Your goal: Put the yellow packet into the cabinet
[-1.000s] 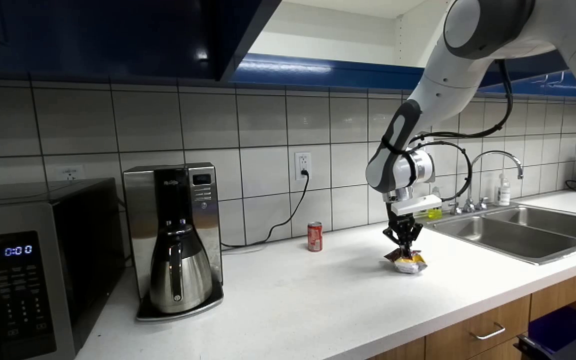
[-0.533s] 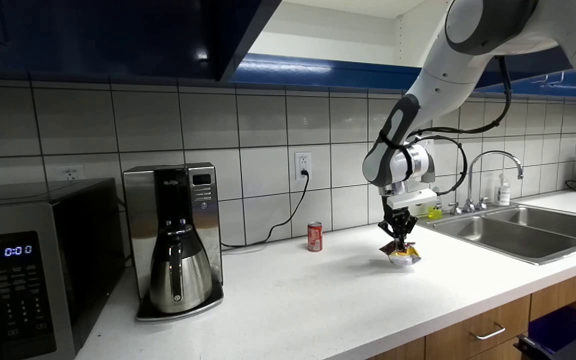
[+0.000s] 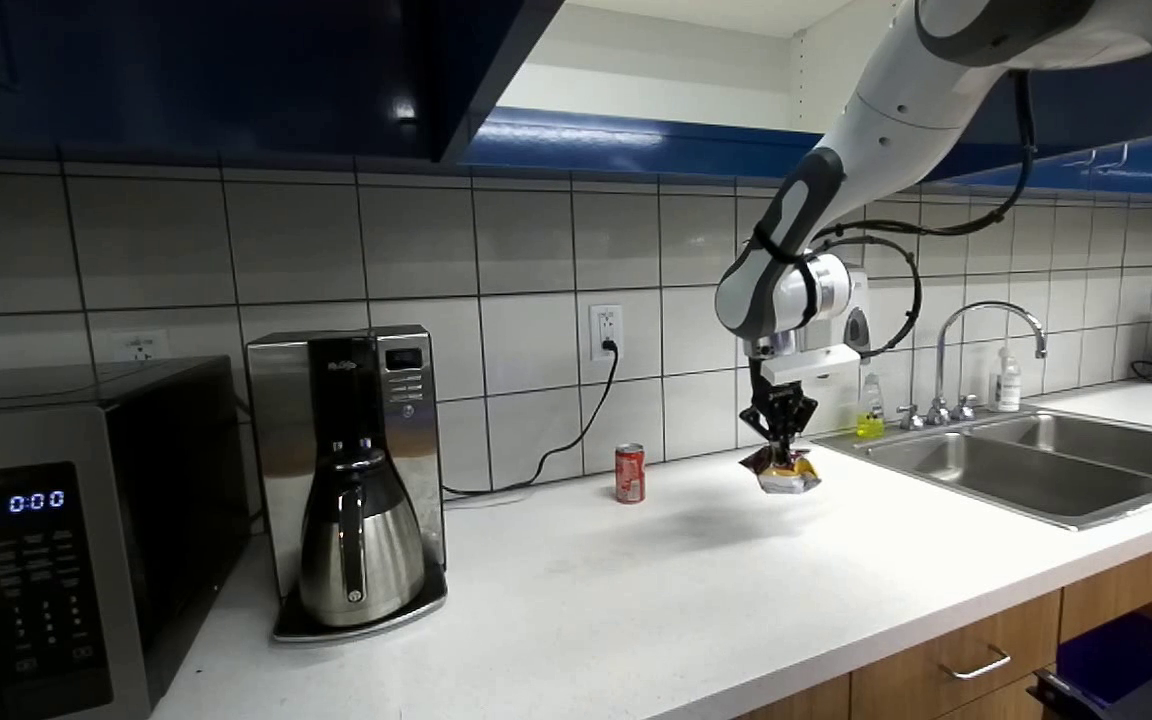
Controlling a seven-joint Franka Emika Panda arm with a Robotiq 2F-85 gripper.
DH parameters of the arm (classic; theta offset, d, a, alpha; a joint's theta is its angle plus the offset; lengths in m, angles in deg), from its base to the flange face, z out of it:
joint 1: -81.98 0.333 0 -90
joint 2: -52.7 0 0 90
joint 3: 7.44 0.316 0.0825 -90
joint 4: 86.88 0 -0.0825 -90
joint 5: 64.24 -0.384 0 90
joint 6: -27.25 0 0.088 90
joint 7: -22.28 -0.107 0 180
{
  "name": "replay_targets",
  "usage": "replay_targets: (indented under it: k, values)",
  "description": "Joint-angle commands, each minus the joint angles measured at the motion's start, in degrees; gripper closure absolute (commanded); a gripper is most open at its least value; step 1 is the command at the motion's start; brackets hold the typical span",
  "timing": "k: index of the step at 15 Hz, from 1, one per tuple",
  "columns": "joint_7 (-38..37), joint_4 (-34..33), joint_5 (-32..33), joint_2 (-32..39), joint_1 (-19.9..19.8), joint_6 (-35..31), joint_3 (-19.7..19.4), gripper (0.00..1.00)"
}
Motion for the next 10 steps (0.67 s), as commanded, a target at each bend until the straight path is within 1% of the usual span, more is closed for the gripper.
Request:
replay_targets:
  k: [1, 6, 10]
  values:
    - [-1.7, 3.7, 2.1, -5.5, 0.8, 1.6, 0.4, 1.0]
    - [-0.9, 11.9, 2.3, -13.9, 1.2, 2.1, 1.1, 1.0]
    - [-0.3, 19.9, 3.2, -23.2, 1.2, 3.7, 2.2, 1.0]
